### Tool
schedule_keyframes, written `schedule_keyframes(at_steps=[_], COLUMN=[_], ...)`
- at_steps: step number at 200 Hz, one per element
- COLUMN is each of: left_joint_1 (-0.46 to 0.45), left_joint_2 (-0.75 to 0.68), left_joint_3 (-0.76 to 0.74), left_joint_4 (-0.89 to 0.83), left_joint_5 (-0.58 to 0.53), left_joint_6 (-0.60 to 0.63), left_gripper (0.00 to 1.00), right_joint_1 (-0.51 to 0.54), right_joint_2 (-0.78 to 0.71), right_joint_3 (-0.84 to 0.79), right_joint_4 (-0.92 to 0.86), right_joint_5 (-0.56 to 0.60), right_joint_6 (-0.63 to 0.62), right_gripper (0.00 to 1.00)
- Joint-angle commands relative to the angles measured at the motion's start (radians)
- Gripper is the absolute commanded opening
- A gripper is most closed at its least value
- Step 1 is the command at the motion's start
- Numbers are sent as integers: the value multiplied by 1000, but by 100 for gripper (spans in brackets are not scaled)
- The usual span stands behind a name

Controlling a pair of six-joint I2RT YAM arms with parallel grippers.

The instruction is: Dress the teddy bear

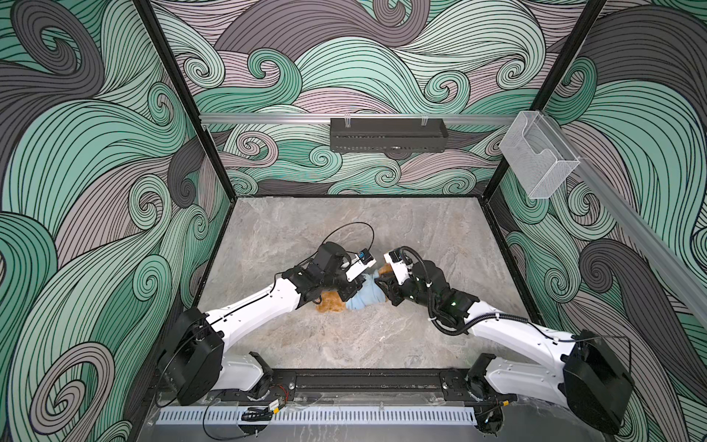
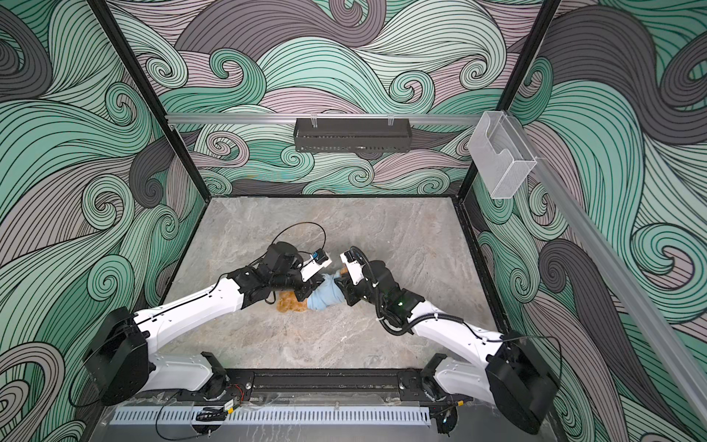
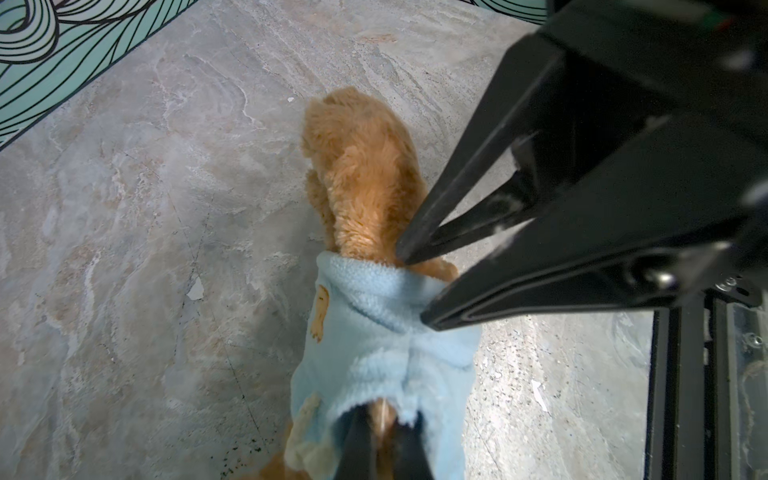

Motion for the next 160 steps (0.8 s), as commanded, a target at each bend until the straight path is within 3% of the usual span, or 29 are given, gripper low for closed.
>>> schedule_keyframes(at_steps=[1, 41, 80, 160], left_joint_1=[0, 2, 6, 54], left_joint_2=[3, -32, -89, -138], left_joint_3=[34, 11, -41, -169], left_joint_4=[3, 35, 83, 380], left_joint_5=[35, 29, -34, -85], left_joint_6=[20, -6, -75, -413], left_gripper=[0, 0, 0, 0], right_joint_1=[-7, -9, -9, -6], right_joint_2=[35, 60, 67, 180], right_joint_3=[19, -13, -102, -177], right_joint_4=[41, 2, -13, 59], right_joint_5=[1, 124, 264, 284], right_joint_6=[60, 111, 144, 117], right_gripper=[23, 0, 0, 0])
